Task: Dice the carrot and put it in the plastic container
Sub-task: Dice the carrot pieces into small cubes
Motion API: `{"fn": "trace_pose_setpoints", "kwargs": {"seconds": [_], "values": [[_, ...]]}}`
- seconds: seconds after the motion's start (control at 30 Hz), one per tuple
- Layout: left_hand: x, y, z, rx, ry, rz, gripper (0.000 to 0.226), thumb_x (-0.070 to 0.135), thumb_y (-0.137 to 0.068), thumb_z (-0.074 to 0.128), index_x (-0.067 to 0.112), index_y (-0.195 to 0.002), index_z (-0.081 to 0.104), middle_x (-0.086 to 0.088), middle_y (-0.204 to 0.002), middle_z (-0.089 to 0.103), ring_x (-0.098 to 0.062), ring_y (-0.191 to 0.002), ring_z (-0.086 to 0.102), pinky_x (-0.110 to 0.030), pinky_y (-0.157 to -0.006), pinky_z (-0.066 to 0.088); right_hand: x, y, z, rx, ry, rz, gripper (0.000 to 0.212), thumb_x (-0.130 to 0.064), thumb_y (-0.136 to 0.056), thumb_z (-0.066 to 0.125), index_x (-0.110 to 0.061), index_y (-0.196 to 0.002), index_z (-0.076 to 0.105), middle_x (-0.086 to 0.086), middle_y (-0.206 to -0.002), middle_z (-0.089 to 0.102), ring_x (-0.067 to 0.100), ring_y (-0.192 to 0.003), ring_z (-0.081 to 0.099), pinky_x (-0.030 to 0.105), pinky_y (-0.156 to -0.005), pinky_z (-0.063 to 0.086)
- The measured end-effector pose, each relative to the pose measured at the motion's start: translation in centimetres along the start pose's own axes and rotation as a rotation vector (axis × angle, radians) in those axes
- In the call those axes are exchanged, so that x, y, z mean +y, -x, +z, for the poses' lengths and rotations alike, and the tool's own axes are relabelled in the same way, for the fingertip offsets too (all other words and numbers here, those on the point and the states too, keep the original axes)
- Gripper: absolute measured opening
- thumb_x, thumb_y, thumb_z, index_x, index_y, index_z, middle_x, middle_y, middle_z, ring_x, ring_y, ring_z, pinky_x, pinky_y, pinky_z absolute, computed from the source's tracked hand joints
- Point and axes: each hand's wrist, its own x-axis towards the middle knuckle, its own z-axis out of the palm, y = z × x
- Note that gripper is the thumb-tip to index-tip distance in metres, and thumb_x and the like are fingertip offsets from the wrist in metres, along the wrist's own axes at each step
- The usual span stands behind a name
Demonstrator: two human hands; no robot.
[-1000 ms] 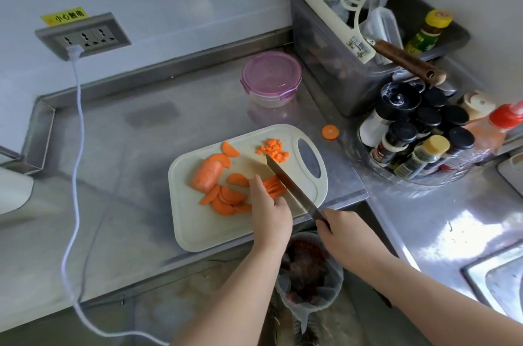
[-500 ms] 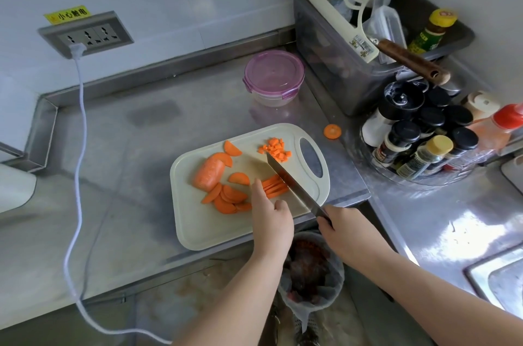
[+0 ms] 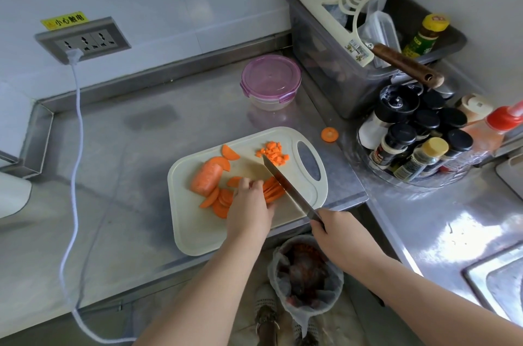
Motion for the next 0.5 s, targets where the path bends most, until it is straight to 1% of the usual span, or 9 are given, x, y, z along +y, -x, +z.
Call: {"fn": "trace_pose_setpoints", "kwargs": {"seconds": [0.03,0.07,0.17,0.23,0.3,0.4,0.5], "values": [[0.1,-0.3,-0.1,0.007,-0.002,-0.001,0.048,0.033,-0.091,0.062,0.016,-0.133,0.048,-0.003,-0.134,0.041,-0.023,-0.116,0.054,-0.029,-0.088,0.047,-0.1,-0.1,0.1,0.006,-0.001,-0.003,0.022,-0.029,-0.101,0.038,-0.023,-0.089,0.055,-0.005,-0.082,0.061,0.008,-0.070,0.058,0.027,-0.066,0.053],[0.2,-0.5,-0.1,0.010,0.002,-0.008,0.045,0.032,-0.091,0.060,0.016,-0.132,0.049,-0.004,-0.134,0.041,-0.024,-0.113,0.056,-0.030,-0.086,0.047,-0.1,-0.2,0.1,0.005,-0.001,-0.006,0.022,-0.029,-0.101,0.038,-0.022,-0.090,0.055,-0.004,-0.081,0.061,0.009,-0.069,0.057,0.028,-0.065,0.053],[0.3,-1.3,-0.2,0.016,0.030,-0.031,0.042,0.030,-0.092,0.059,0.015,-0.130,0.051,-0.005,-0.134,0.043,-0.025,-0.112,0.057,-0.032,-0.087,0.047,-0.2,-0.5,-0.2,-0.018,0.010,-0.008,0.025,-0.027,-0.102,0.037,-0.024,-0.079,0.048,-0.003,-0.074,0.057,0.009,-0.062,0.052,0.023,-0.056,0.043],[0.3,-1.7,-0.3,0.028,0.059,-0.036,0.041,0.029,-0.091,0.060,0.015,-0.130,0.053,-0.005,-0.132,0.045,-0.025,-0.111,0.056,-0.032,-0.088,0.046,-0.4,-0.9,-0.5,-0.028,0.022,-0.007,0.031,-0.026,-0.102,0.037,-0.027,-0.070,0.039,-0.002,-0.070,0.054,0.011,-0.059,0.048,0.024,-0.054,0.039],[0.3,-1.8,-0.3,0.037,0.090,-0.035,0.041,0.028,-0.091,0.061,0.016,-0.130,0.054,-0.005,-0.131,0.046,-0.024,-0.111,0.056,-0.031,-0.089,0.046,-0.4,-1.2,-0.7,-0.035,0.040,-0.003,0.033,-0.026,-0.101,0.036,-0.027,-0.068,0.036,-0.001,-0.070,0.053,0.012,-0.059,0.048,0.025,-0.054,0.038],[0.1,-1.3,-0.2,0.065,0.147,-0.045,0.050,0.029,-0.090,0.063,0.016,-0.136,0.048,-0.005,-0.135,0.043,-0.023,-0.113,0.055,-0.028,-0.091,0.044,-0.3,-1.5,-0.9,-0.042,0.058,-0.005,0.025,-0.026,-0.102,0.036,-0.022,-0.079,0.046,-0.002,-0.072,0.055,0.012,-0.062,0.052,0.025,-0.056,0.042],[-0.1,-0.4,0.0,0.140,0.305,-0.086,0.058,0.028,-0.088,0.066,0.014,-0.139,0.045,-0.006,-0.132,0.048,-0.021,-0.115,0.053,-0.025,-0.093,0.040,-0.2,-1.6,-1.0,-0.044,0.058,-0.004,0.021,-0.026,-0.102,0.038,-0.019,-0.091,0.055,-0.002,-0.075,0.057,0.010,-0.063,0.054,0.021,-0.055,0.043]]}}
